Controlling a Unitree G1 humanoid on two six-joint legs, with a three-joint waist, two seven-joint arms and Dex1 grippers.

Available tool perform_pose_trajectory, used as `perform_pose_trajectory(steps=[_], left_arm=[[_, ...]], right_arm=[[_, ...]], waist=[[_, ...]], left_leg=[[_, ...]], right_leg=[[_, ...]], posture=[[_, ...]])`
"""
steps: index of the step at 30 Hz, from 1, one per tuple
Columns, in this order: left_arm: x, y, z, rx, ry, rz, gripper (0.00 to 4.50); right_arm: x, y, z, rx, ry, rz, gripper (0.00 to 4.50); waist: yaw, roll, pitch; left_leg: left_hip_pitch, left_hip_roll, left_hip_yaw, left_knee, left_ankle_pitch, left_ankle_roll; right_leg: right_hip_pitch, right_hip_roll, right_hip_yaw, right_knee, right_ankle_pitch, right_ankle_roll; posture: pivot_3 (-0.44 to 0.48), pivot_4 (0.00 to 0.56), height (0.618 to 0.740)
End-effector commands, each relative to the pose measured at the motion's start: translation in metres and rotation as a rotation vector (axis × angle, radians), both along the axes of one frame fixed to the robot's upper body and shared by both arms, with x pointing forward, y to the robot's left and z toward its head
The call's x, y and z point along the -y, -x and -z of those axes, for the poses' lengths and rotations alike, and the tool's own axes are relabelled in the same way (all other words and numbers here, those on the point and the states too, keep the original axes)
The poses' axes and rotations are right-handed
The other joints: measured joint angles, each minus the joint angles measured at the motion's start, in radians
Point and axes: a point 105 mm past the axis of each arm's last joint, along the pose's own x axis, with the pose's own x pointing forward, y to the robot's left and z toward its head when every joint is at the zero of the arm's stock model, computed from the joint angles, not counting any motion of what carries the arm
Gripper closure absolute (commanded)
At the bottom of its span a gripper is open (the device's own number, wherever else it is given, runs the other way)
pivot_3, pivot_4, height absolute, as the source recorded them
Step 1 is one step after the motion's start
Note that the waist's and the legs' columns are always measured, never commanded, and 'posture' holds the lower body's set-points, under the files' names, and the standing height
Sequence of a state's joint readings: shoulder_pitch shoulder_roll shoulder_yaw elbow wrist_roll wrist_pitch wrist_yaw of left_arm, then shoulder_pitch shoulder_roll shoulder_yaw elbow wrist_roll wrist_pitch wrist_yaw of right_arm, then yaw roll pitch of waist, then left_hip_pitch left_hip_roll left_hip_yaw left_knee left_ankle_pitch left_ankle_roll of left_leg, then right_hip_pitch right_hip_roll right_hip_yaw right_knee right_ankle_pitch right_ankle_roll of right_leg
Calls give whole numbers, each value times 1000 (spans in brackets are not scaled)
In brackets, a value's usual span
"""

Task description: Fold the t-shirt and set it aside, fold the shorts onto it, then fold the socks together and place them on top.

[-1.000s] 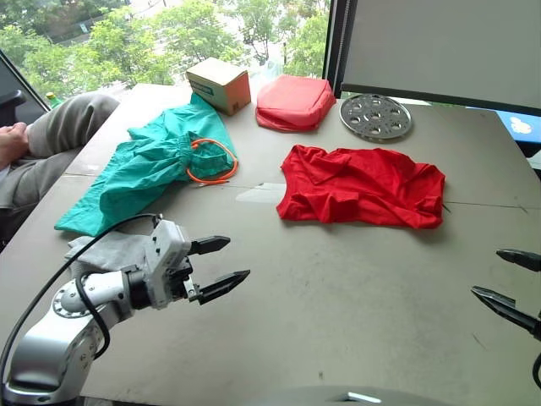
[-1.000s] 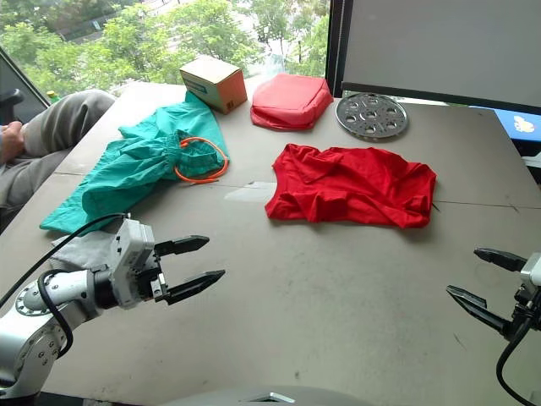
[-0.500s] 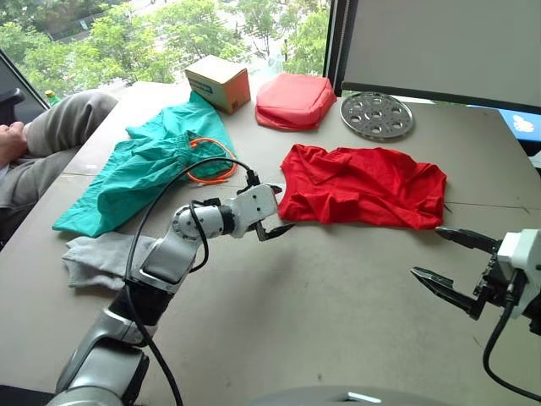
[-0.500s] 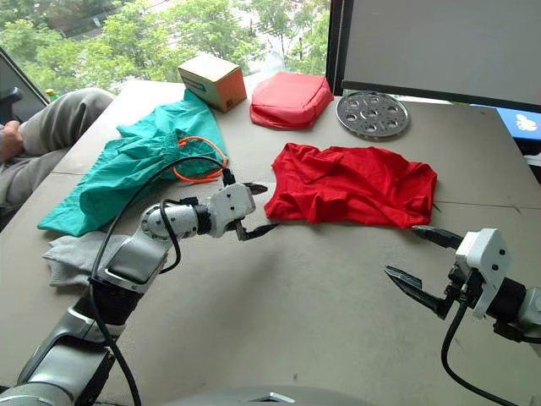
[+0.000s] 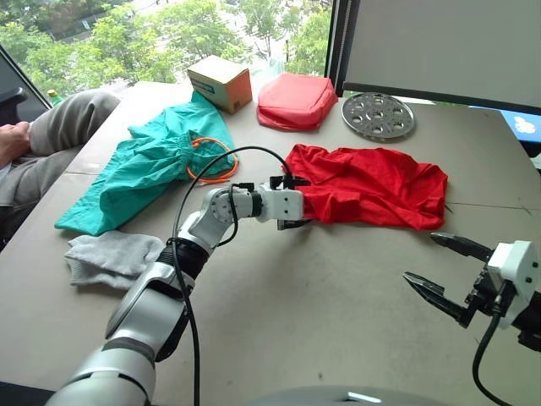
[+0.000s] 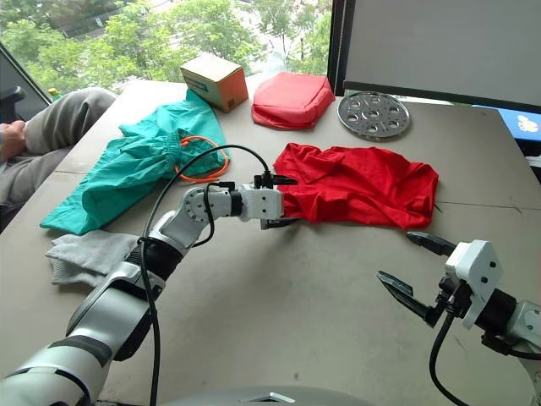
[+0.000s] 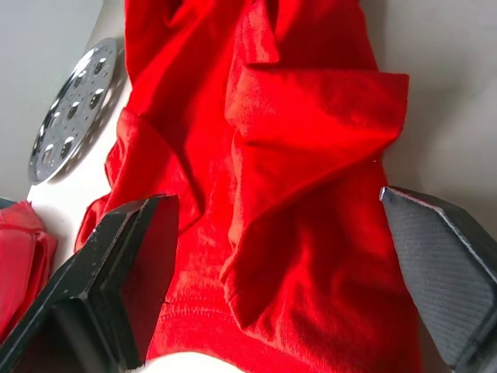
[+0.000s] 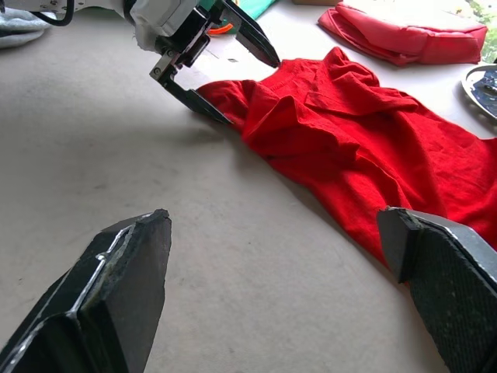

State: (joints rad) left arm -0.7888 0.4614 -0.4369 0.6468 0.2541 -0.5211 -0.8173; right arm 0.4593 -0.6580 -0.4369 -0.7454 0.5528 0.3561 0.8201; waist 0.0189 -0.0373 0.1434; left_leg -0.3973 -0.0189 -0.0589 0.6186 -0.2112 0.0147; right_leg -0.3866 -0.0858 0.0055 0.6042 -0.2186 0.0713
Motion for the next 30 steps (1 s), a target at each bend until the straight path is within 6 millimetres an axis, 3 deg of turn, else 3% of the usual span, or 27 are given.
perform_pose_trajectory(steps=[1, 14, 26, 29, 30], left_arm=[[11, -4, -9, 71, 0, 47, 71], [25, -10, -20, -122, 190, -8, 71], [19, -13, -17, -60, 186, -44, 71], [20, -8, -15, -55, 204, -34, 746], [21, -5, -13, -52, 208, -21, 746]], right_arm=[[-7, 2, -8, 53, 6, -19, 0], [-13, 4, -5, 59, -1, -7, 0], [-16, 5, -5, 67, -1, 11, 0], [-16, 6, -5, 64, -3, 14, 0], [-17, 6, -5, 63, -4, 15, 0]], waist=[[0, 0, 0], [-4, 0, 0], [-3, 0, 0], [-3, 0, 0], [-4, 0, 0]], left_leg=[[0, 0, 0, 0, 0, 0], [0, -1, -1, 2, 0, 0], [0, -2, -2, 3, 0, 0], [0, -2, -3, 3, 0, 0], [0, -2, -3, 3, 0, 0]], right_leg=[[0, 0, 0, 0, 0, 1], [0, 0, -1, 2, 1, 2], [1, 0, -1, 2, 1, 2], [2, 0, -2, 2, 1, 2], [2, 0, -2, 2, 1, 2]], posture=[[0, 150, 739], [0, 150, 739], [0, 150, 739], [0, 150, 739], [0, 150, 739]])
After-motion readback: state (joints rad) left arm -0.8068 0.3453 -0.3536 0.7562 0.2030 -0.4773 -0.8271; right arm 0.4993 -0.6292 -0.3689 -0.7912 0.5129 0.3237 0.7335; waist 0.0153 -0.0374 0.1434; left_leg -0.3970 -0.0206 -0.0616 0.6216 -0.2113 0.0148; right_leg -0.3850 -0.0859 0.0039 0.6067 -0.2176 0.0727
